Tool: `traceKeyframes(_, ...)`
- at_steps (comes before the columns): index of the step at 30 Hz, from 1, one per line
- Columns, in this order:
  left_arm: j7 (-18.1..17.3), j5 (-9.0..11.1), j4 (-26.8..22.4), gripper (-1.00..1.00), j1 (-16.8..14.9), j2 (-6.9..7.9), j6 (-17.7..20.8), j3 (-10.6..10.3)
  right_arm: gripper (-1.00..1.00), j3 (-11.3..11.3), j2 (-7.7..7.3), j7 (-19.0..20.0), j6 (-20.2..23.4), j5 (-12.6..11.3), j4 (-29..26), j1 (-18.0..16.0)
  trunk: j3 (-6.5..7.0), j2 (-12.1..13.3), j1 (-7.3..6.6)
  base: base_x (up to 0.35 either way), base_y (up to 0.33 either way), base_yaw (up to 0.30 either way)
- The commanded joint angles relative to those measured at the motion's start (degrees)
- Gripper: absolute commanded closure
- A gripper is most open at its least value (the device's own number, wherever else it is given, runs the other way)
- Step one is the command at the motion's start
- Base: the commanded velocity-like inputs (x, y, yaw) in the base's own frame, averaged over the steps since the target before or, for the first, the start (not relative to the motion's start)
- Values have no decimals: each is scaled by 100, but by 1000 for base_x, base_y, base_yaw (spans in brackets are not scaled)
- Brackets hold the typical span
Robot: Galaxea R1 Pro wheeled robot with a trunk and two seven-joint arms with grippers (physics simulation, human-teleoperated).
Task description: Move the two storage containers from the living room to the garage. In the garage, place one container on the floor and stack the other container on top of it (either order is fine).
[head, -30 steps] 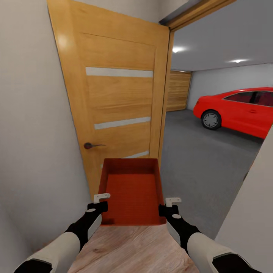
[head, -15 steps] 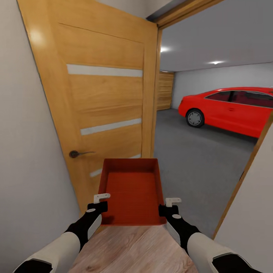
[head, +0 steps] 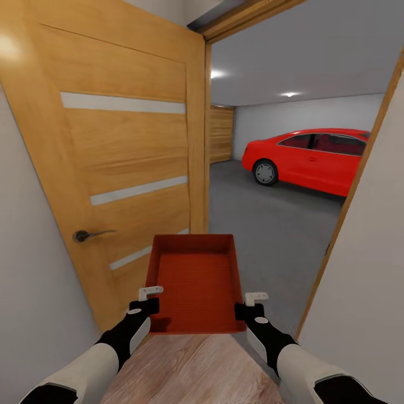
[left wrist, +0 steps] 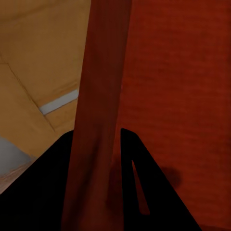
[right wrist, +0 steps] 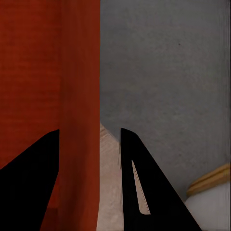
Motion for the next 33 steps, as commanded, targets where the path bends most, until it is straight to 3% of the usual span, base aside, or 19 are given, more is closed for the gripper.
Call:
traceKeyframes(1, 142, -79, -31, 100, -7, 219, -273, 287, 100, 39, -1, -25, -21, -104, 19, -2, -12, -12, 3, 0, 0, -255)
traceKeyframes(13, 139, -81, -31, 100, -7, 218, -267, 287, 100, 38, 0, -25, -21, -104, 19, -2, -12, -12, 3, 22, 15, -255)
traceKeyframes(33, 138, -81, -31, 100, -7, 219, -266, 287, 100, 38, 0, -25, -21, -104, 19, -2, -12, -12, 3, 213, 196, -255)
